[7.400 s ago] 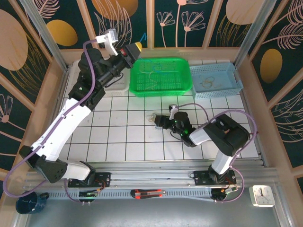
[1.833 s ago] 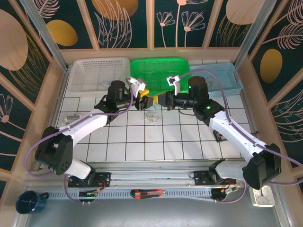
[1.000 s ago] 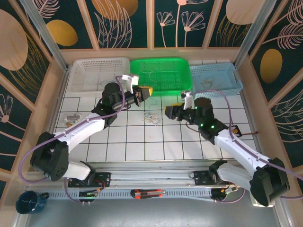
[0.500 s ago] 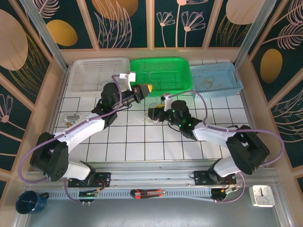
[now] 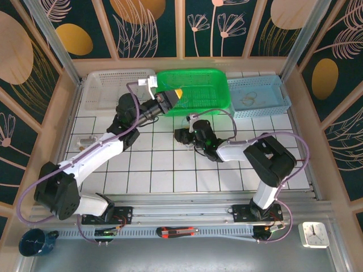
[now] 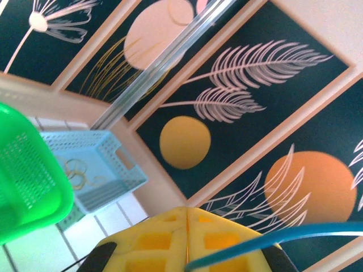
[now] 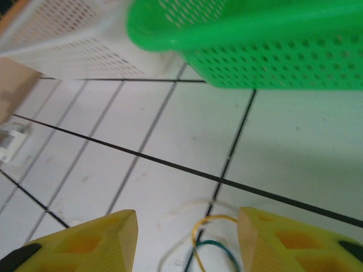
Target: Untangle the cables
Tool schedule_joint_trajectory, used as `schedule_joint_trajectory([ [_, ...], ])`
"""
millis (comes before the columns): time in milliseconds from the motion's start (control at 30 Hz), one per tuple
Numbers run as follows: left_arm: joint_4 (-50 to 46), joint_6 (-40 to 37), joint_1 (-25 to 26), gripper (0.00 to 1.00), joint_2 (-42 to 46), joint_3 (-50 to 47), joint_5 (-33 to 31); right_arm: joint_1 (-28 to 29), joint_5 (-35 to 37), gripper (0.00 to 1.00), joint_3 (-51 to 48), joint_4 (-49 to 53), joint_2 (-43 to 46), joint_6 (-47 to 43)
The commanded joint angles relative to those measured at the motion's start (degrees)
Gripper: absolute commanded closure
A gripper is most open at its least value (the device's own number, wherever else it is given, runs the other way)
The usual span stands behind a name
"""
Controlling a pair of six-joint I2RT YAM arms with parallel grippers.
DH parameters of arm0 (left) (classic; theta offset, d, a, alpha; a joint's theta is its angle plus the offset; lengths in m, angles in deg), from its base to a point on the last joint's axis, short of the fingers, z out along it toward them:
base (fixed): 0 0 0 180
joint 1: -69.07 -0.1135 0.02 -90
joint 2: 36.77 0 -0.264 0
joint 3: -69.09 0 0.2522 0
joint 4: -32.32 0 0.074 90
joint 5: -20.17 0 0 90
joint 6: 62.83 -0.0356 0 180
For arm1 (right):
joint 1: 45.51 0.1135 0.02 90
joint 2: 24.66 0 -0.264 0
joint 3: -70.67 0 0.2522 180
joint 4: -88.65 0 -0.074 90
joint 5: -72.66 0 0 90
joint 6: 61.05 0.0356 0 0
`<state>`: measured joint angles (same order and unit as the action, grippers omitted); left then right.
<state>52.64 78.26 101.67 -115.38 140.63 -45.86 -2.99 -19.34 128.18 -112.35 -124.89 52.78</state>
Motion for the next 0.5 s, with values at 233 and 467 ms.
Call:
schedule_joint_trajectory([
  [233, -10.59, -3.35, 0.29, 1.00, 5.43, 11.98, -5.85, -1.72, -0.99, 0.57, -3.77, -2.66, -1.39, 3.45],
  [467, -20.07, -9.93, 0.14, 1.00, 5.27, 20.68, -12.14, -1.65, -1.15, 0.57, -6.51, -2.59, -0.25, 4.81],
])
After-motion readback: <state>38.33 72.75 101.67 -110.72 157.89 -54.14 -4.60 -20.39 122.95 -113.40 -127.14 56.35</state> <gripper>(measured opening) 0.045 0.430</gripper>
